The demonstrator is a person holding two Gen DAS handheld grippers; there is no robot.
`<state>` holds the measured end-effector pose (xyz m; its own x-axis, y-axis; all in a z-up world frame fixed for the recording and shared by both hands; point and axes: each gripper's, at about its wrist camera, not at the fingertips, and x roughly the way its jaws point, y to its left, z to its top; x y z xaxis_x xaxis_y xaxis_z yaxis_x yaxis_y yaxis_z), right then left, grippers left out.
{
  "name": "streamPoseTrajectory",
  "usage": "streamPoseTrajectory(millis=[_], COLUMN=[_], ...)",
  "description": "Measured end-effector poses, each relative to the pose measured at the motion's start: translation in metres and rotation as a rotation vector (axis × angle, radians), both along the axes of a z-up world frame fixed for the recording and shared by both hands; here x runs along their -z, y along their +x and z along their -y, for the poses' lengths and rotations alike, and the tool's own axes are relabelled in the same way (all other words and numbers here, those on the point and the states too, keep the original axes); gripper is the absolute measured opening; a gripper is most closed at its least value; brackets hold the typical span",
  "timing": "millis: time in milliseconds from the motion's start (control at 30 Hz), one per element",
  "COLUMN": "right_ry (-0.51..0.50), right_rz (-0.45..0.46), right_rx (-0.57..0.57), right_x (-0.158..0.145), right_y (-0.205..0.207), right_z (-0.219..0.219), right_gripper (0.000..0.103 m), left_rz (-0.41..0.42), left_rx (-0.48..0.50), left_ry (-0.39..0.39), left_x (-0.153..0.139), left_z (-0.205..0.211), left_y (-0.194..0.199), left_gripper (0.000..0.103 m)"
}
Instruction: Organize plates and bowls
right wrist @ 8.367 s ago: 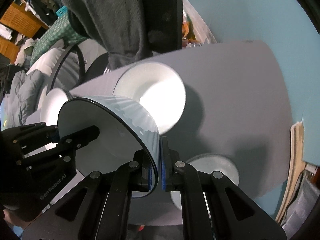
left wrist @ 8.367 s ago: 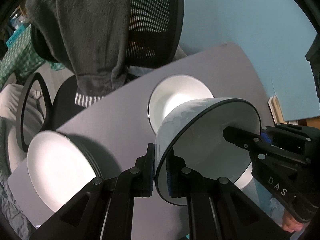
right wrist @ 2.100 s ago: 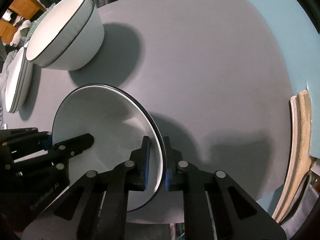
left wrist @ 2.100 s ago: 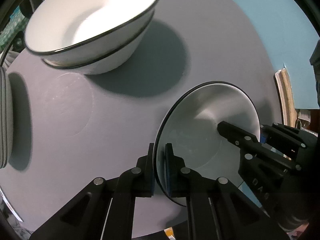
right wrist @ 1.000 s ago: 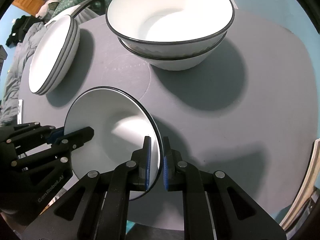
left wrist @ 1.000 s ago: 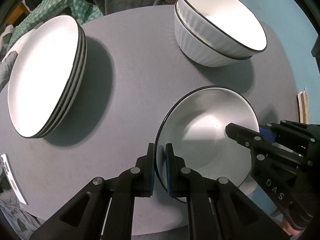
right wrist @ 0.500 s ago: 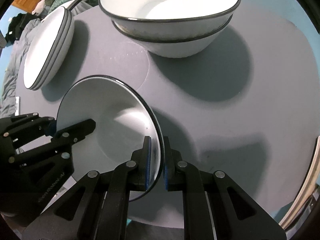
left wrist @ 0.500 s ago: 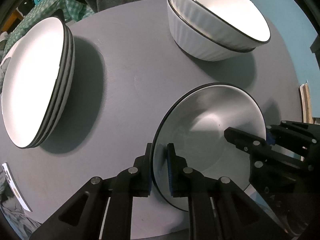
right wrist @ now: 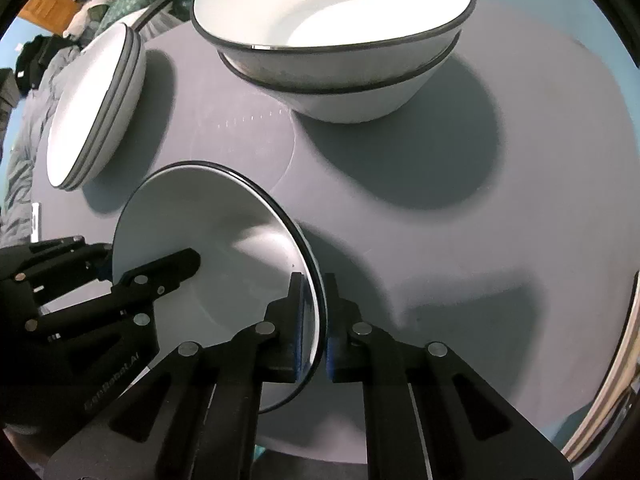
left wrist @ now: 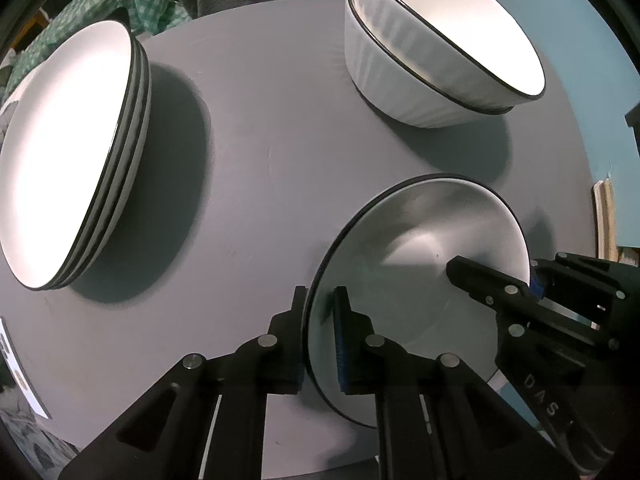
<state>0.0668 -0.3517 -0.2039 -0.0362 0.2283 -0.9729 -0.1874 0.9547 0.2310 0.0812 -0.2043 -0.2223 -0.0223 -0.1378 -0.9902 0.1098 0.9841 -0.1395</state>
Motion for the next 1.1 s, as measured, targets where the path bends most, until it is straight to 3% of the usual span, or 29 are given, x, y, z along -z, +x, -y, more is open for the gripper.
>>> streamPoseTrajectory(millis=[367,767,1100], right_ry=[0.031,0.041,0.042], right_rz=[0.019,0.114,0.159], right_rx=[0.042,0.053,0.058], right_x=[-0.027,-0.089,-0.101], right_y=[-0.002,0.022,0.056], right_z=[0.009,0.018,0.02], right_gripper=[0.006,0.006,0.006], left_rz=[0.039,0.141,0.206], left_rx=[0.018,0.006,0.011], left_ry=[0.001,-0.029,-0.004], left_x=[-0.032,-0.086,-0.085], left_z=[-0.005,-0.002,0.013], left_y=[0.007,0.047,0.073], left_gripper=[0.01,0.011,0.011])
